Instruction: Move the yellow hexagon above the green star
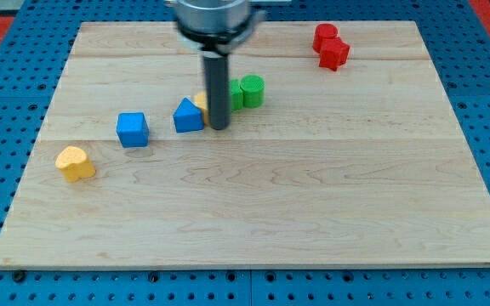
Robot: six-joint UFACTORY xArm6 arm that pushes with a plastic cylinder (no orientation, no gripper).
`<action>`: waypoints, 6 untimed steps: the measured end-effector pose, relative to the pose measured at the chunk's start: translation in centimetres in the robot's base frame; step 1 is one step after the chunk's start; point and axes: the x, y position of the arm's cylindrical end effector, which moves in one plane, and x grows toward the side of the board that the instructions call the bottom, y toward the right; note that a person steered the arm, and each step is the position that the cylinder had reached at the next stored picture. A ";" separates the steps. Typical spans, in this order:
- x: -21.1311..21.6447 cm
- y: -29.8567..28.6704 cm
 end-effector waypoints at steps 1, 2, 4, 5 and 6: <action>-4.1 -0.9; -5.2 -5.0; -8.1 -3.3; -6.4 -3.0; -6.2 0.0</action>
